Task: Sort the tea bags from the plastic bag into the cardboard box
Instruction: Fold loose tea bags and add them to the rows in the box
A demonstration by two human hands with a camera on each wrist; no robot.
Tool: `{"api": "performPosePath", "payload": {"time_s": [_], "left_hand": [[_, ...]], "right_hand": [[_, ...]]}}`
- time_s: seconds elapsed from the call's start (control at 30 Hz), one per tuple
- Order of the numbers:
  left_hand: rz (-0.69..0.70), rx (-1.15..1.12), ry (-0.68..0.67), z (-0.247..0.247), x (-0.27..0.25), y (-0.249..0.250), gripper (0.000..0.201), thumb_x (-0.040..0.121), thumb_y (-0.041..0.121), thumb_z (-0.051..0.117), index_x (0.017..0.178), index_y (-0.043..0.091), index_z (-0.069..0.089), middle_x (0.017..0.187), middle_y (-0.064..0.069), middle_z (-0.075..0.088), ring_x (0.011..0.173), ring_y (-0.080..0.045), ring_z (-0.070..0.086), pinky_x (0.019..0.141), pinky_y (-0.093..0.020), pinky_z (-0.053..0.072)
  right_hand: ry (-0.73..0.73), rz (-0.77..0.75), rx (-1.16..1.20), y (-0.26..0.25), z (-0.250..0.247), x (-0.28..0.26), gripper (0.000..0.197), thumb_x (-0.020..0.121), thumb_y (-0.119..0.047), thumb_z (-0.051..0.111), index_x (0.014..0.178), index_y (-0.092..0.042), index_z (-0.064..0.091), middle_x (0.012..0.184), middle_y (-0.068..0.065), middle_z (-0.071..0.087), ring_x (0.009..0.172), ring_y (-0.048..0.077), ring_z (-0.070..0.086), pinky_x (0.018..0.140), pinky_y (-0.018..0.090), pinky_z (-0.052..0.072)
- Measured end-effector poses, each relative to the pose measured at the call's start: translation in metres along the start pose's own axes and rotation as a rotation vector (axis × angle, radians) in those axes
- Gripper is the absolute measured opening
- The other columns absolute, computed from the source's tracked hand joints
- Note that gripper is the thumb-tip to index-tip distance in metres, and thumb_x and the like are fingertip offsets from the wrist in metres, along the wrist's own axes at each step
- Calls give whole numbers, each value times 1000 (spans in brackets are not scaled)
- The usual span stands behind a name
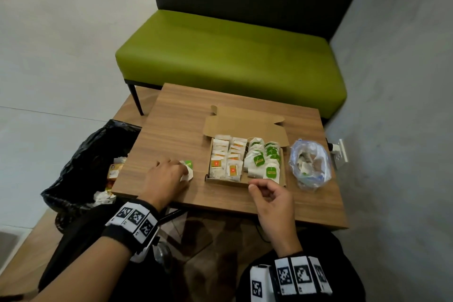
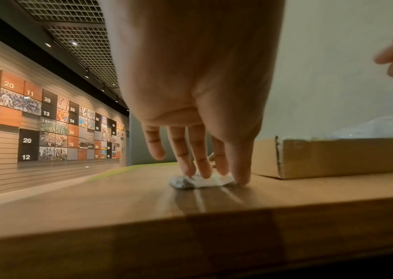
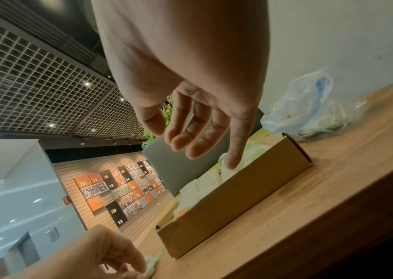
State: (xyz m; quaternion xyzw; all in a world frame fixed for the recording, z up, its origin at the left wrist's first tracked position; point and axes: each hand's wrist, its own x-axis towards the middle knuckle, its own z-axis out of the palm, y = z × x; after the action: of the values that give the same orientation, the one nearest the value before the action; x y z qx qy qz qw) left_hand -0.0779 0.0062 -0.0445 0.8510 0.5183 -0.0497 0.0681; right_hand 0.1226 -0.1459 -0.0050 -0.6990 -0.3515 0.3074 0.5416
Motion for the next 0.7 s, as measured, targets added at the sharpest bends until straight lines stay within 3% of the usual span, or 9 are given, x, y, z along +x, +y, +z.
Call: {"api": "performPosePath", "payload": {"time_s": [0.2, 0.33, 0.47, 0.57, 0.63, 0.7], "left_hand": [[3, -57, 79, 2, -6, -4, 27, 97, 41, 49, 104, 26, 70, 113, 5, 69, 105, -16, 57, 90, -32, 39], [-30, -424, 207, -30, -18, -14, 22, 90, 39, 64, 86, 19, 71, 82, 3, 71, 78, -17, 63, 67, -25, 46], [89, -698, 151, -72, -36, -12, 17, 76, 37, 59, 71, 22, 65, 67, 12, 67, 70, -4, 63, 60, -21, 45], [169, -816, 39, -92, -45, 7, 10, 83, 9, 64, 75, 14, 66, 60, 22, 62, 59, 4, 57, 55, -11, 38], [225, -896, -60, -97, -49, 22, 14, 88, -1, 61, 78, 8, 66, 56, 17, 59, 55, 3, 53, 54, -9, 37], [271, -997, -119, -98, -51, 34, 12, 89, 1, 61, 80, 8, 66, 59, 10, 62, 57, 1, 53, 58, -10, 39]], "right_hand": [[-16, 8, -17, -3, 1, -5, 13, 88, -11, 71, 90, -23, 75, 82, -7, 73, 77, 0, 64, 70, 15, 51], [-48, -25, -43, -9, -1, -7, 14, 89, -12, 71, 89, -26, 75, 85, -8, 73, 82, 1, 66, 70, 15, 52], [-144, -97, -31, -25, 2, -8, 17, 88, -14, 72, 95, -29, 74, 91, -10, 72, 88, 5, 66, 77, 18, 53], [-292, -168, -43, -34, 9, -10, 20, 86, -27, 74, 105, -33, 72, 103, -16, 66, 97, 7, 63, 88, 26, 53], [-368, -175, -50, -36, 15, -12, 22, 84, -36, 72, 106, -37, 70, 105, -16, 66, 98, 8, 64, 89, 30, 53], [-371, -161, -26, -35, 18, -13, 15, 88, -28, 72, 101, -33, 72, 98, -10, 72, 90, 9, 67, 83, 28, 55]]}}
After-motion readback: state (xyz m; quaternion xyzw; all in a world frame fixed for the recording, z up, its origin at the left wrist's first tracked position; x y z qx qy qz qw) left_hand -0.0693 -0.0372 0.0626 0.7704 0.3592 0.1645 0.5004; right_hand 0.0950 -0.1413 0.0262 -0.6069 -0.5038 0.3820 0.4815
